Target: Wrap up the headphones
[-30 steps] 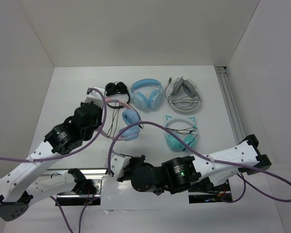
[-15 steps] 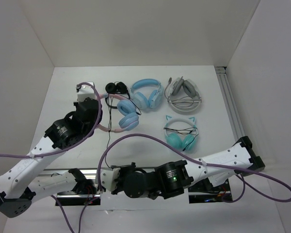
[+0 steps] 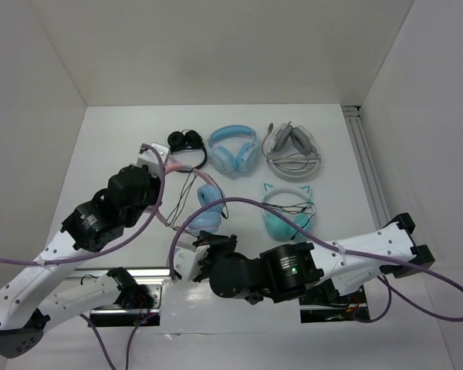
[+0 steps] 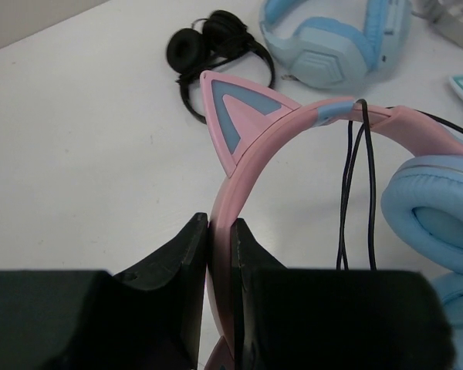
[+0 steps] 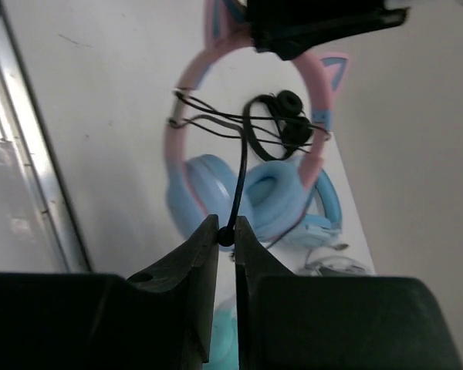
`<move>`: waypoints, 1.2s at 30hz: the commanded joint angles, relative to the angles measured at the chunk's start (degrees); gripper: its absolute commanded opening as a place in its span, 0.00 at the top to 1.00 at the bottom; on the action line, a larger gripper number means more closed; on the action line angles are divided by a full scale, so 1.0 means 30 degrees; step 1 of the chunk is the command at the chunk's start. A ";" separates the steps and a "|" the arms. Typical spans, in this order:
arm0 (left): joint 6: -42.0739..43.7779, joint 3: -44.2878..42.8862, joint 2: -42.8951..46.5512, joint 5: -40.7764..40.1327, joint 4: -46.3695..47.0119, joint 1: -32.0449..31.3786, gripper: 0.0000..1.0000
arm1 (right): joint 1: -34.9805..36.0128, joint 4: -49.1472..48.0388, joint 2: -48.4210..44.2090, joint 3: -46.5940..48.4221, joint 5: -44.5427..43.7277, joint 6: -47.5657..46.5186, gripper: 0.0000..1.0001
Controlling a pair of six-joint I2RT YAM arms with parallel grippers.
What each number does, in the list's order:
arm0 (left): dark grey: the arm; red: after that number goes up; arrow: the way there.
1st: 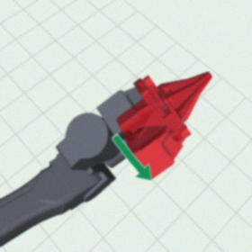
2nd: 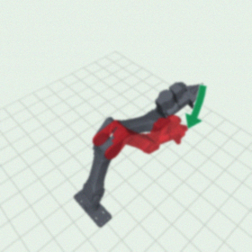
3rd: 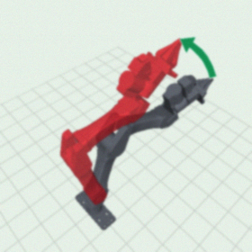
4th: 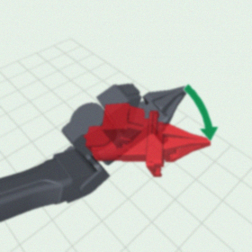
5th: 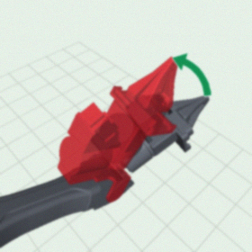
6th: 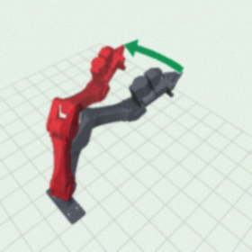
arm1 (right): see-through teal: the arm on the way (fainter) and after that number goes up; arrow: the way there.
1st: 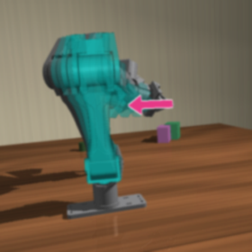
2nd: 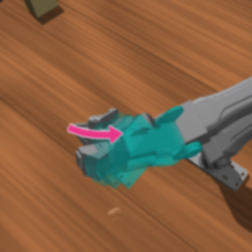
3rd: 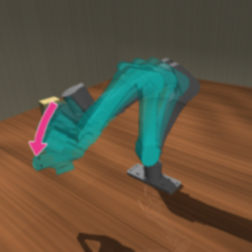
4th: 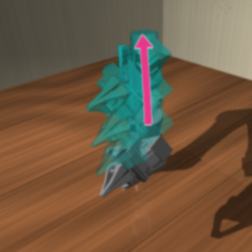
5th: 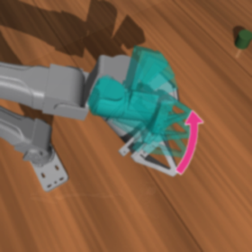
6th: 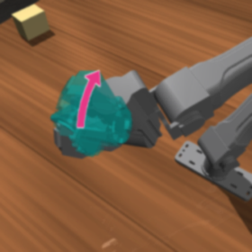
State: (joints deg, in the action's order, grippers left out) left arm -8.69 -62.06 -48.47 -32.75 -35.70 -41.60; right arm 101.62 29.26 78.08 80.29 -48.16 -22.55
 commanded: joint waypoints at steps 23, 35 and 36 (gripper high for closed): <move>0.3480 0.0414 0.1886 0.9683 0.0622 -0.1630 1.00 | -0.9146 -0.6502 -0.4581 -0.4557 -0.0560 -0.5817 1.00; 0.3689 -0.1254 0.2269 0.9721 0.0798 -0.1630 1.00 | -1.0991 -0.5269 -0.5579 -0.5227 0.3952 -0.4614 1.00; 0.3687 -0.1430 0.2095 0.9716 0.0798 -0.1630 1.00 | -1.1168 -0.5588 -0.5579 -0.5405 0.4157 -0.4614 1.00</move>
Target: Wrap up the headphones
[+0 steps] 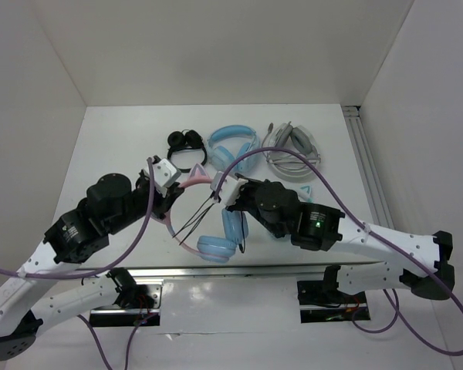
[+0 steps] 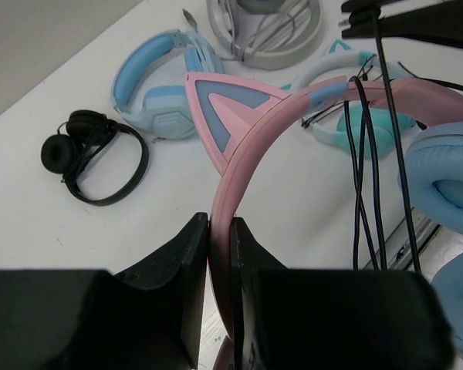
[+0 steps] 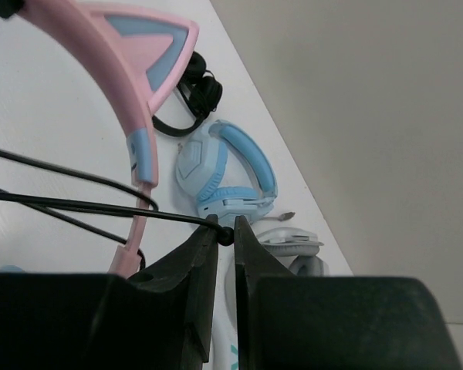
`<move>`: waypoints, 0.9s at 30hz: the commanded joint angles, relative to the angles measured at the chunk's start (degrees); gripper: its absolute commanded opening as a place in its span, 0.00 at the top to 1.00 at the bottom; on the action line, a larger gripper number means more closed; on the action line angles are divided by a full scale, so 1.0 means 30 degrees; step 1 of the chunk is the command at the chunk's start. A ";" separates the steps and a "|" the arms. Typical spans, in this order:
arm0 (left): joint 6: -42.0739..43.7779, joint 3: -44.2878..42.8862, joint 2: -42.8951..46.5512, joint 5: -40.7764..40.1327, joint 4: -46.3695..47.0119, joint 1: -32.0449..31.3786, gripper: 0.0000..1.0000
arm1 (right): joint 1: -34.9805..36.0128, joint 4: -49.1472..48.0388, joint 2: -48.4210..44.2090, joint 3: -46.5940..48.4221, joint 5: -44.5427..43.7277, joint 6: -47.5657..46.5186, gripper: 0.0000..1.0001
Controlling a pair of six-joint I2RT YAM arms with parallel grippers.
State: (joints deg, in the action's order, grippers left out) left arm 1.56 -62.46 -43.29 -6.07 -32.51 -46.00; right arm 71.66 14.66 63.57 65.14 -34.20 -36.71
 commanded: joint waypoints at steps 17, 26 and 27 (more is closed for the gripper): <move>-0.0111 -0.2062 0.0017 0.1174 -0.0266 -0.0165 1.00 | -0.2148 -0.0666 -0.0360 -0.0355 0.0297 0.0723 0.72; -0.1427 -0.2062 -0.1362 -0.1347 0.0378 -0.0165 1.00 | -0.3581 -0.1633 0.0194 -0.1324 0.0500 0.0723 0.55; -0.1661 -0.2062 -0.1681 -0.1695 0.0697 0.0096 1.00 | -0.3757 -0.1633 0.0399 -0.1324 0.0500 0.0926 0.54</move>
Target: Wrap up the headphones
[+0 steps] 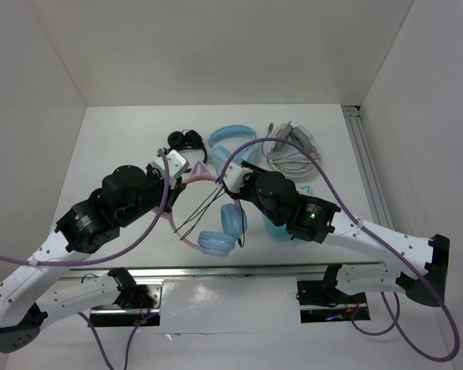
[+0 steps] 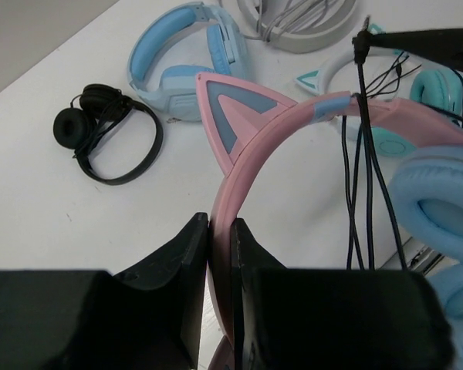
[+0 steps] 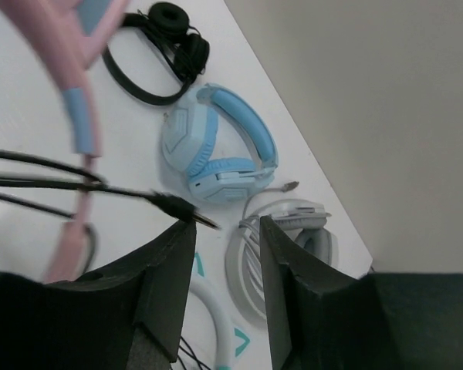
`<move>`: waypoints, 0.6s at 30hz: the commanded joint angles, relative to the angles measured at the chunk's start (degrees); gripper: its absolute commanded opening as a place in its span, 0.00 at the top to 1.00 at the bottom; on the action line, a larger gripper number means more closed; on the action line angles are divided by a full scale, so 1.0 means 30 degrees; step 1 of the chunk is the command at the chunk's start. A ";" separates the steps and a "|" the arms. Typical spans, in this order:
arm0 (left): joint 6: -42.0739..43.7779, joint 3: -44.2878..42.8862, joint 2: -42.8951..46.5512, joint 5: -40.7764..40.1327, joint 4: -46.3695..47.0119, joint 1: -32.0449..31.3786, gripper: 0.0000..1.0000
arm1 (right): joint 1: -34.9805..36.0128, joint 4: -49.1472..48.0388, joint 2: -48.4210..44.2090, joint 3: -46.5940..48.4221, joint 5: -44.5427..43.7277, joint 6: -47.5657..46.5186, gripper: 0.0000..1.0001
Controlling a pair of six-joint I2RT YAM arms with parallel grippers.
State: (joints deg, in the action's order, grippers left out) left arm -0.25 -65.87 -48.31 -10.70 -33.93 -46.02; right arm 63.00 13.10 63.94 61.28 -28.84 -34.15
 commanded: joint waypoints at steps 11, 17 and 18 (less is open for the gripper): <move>-0.2815 -0.2215 -0.2030 0.0815 0.1350 0.1570 1.00 | -0.2747 -0.1292 0.0658 -0.0650 -0.0289 0.1159 0.49; -0.3635 -0.1456 -0.2616 0.2243 0.1553 0.2625 1.00 | -0.3657 -0.1699 0.0833 -0.0650 0.0092 0.1394 0.36; -0.3637 -0.1221 -0.2413 0.2654 0.1787 0.3205 1.00 | -0.3831 -0.1702 0.0834 -0.0650 -0.0111 0.1394 0.29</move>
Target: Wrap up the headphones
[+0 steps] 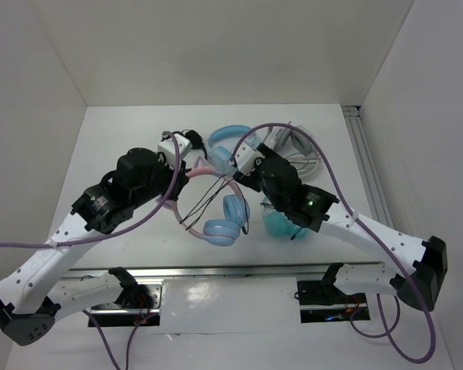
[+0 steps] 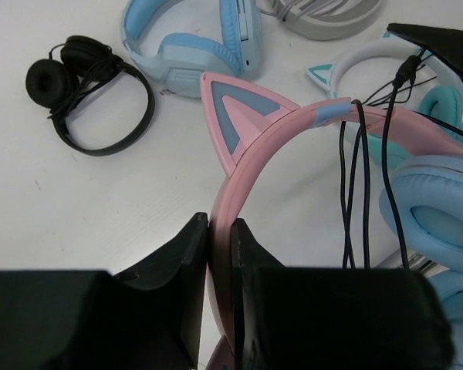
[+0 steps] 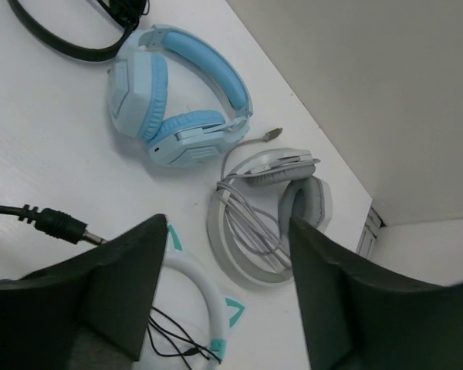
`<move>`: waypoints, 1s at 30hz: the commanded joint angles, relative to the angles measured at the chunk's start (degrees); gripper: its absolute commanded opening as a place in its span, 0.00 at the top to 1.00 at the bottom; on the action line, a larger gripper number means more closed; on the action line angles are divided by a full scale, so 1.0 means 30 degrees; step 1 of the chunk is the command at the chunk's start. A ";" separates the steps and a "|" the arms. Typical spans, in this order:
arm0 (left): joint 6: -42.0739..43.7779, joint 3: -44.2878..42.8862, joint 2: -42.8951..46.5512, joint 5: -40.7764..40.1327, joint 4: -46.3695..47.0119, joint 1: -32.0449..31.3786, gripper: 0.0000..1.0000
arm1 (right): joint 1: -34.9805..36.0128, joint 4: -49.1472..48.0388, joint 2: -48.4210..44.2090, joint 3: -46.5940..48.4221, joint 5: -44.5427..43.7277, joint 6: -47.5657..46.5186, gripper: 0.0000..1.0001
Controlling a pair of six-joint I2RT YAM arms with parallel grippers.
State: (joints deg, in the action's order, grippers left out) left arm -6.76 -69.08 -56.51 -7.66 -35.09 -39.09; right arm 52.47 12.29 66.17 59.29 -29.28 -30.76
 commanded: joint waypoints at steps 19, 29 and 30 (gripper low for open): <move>-0.3954 0.6413 -0.0059 0.3815 0.8706 0.4886 1.00 | -0.2548 0.0141 0.0238 0.6247 -0.8061 0.6841 0.00; -0.6560 0.8754 -0.1492 -0.1306 1.1254 0.3863 1.00 | -0.2169 0.5042 -0.2250 0.7546 -0.3401 1.2125 0.00; -0.6563 0.9049 -0.1669 -0.1749 1.2041 0.3309 1.00 | -0.2167 0.5042 -0.2543 0.7542 -0.3192 1.2304 0.00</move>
State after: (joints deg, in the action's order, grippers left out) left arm -21.41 -43.68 -60.38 -7.51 -9.43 -26.37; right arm 45.21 23.75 61.45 82.74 -43.72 0.01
